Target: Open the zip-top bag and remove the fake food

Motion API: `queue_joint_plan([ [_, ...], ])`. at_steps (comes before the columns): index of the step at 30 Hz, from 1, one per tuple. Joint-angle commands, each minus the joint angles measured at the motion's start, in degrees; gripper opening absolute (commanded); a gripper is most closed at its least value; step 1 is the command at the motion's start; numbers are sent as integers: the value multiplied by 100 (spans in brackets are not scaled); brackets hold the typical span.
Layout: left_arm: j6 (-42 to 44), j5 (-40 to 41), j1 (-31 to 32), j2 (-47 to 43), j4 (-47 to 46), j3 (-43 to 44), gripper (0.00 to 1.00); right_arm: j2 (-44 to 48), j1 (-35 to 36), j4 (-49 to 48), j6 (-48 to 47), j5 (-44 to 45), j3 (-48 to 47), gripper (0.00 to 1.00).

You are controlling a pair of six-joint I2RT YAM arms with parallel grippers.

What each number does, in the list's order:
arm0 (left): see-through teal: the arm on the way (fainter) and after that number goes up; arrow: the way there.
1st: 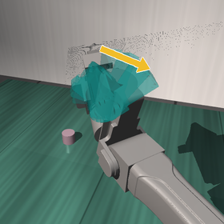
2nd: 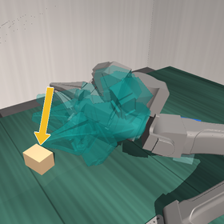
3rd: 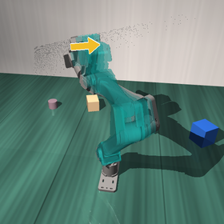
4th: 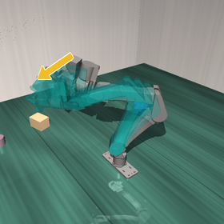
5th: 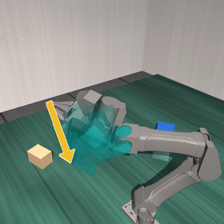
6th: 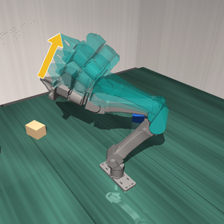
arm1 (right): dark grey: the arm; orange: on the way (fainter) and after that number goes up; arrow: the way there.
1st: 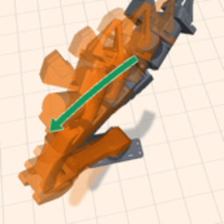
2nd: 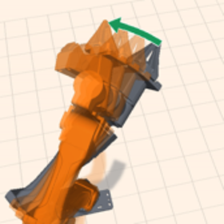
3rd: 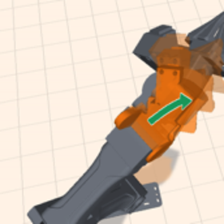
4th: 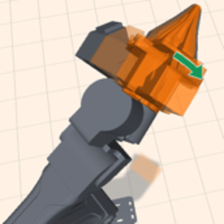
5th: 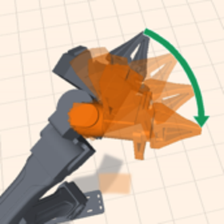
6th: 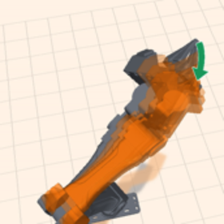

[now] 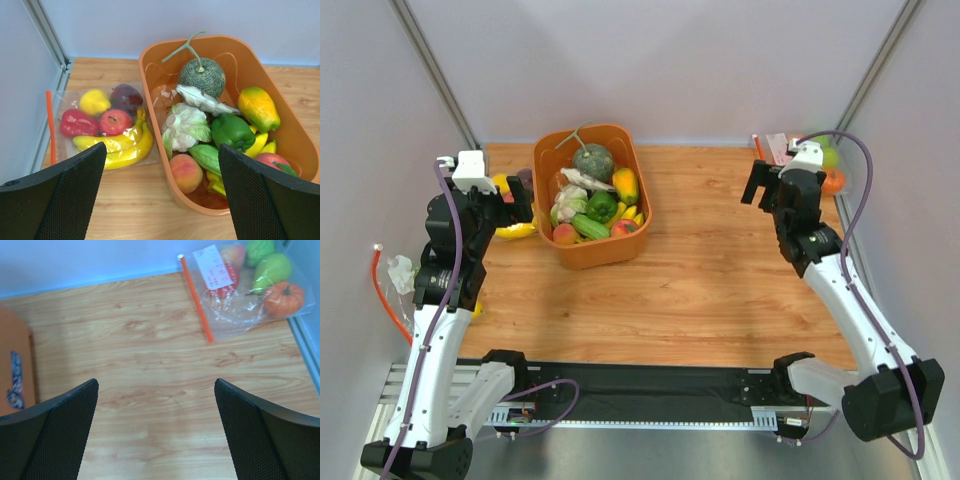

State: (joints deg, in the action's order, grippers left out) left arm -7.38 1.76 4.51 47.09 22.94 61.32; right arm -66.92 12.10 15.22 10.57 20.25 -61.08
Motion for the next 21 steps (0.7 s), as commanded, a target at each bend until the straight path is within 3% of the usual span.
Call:
queue_joint_plan([
  [1,43,-62,-12,-68,-176,12,99,-531,-452,-300,-107,-231,-492,100],
  [8,78,-53,-12,-42,-185,3,99,-2086,-1095,-653,-354,-214,-1264,100],
  [12,70,-79,-12,-25,-185,3,99,-3421,-1648,-135,-239,-495,-2510,100],
  [21,113,-150,-12,2,-185,-6,99,-4944,-1781,490,-591,-706,-3568,100],
])
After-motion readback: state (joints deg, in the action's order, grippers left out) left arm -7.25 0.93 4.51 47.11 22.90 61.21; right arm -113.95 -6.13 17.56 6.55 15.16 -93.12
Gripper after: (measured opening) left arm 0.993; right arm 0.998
